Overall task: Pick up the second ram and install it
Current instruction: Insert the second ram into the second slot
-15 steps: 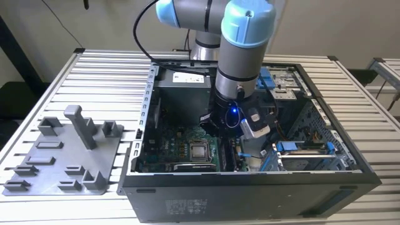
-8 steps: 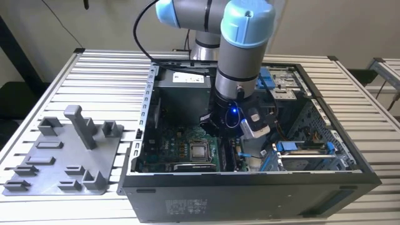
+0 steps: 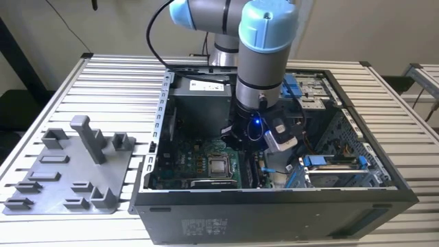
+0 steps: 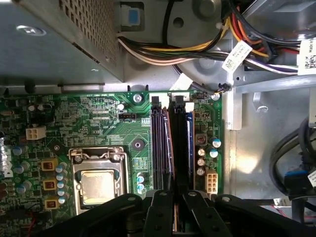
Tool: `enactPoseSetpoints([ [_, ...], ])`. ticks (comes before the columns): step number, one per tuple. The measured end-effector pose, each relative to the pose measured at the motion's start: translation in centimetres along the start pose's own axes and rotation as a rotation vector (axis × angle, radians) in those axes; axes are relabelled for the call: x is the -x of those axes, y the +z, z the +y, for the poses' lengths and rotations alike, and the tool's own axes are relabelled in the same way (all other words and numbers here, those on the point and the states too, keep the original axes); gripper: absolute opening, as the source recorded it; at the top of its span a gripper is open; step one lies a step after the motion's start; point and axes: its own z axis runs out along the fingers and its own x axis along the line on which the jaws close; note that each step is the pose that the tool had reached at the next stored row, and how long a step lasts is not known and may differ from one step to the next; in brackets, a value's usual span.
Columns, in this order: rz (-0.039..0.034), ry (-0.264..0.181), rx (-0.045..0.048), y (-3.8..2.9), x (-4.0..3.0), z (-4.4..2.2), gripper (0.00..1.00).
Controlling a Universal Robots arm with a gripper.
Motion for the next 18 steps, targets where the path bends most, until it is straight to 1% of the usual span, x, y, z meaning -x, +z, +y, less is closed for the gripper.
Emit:
enactPoseSetpoints([
  [6, -0.0002, 0.000, -0.0022, -0.03, -0.08, -0.01, 0.14],
  [11, -0.0006, -0.001, -0.0086, -0.18, -0.07, 0.00, 0.14],
  [18, -0.0006, -0.001, -0.0094, -0.20, -0.20, 0.11, 0.14],
])
